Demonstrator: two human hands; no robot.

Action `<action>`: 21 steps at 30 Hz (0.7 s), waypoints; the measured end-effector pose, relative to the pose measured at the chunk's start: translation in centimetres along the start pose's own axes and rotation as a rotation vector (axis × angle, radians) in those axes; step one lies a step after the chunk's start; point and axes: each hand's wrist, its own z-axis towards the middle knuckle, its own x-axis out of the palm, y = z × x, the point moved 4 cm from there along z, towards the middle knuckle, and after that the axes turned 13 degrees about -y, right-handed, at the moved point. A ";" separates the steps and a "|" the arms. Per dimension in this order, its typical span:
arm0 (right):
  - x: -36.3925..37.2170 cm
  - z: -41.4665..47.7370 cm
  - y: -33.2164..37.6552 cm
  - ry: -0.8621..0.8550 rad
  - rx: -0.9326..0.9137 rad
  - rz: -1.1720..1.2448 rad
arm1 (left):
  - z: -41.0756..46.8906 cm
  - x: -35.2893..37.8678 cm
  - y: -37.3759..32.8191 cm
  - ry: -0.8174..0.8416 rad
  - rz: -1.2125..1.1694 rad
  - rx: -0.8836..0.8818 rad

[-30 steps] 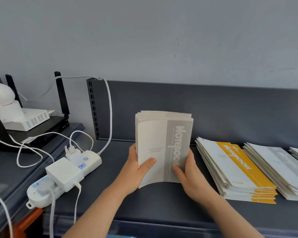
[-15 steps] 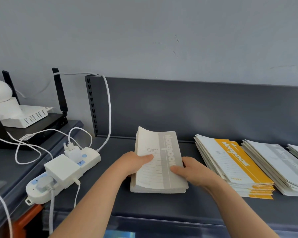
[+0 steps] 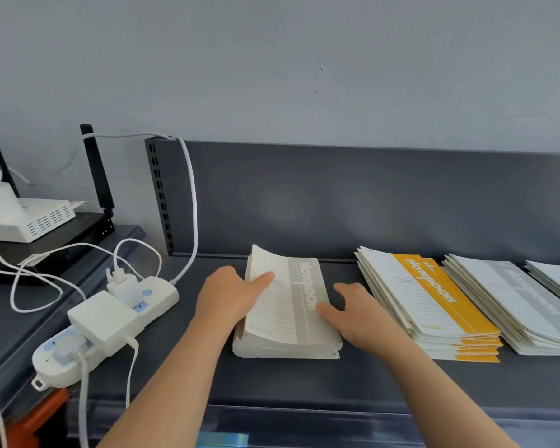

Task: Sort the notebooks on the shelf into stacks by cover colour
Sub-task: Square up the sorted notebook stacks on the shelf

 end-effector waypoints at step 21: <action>-11.9 1.9 -13.9 -0.215 -0.034 -0.227 | -9.2 11.8 -15.6 0.085 0.157 0.316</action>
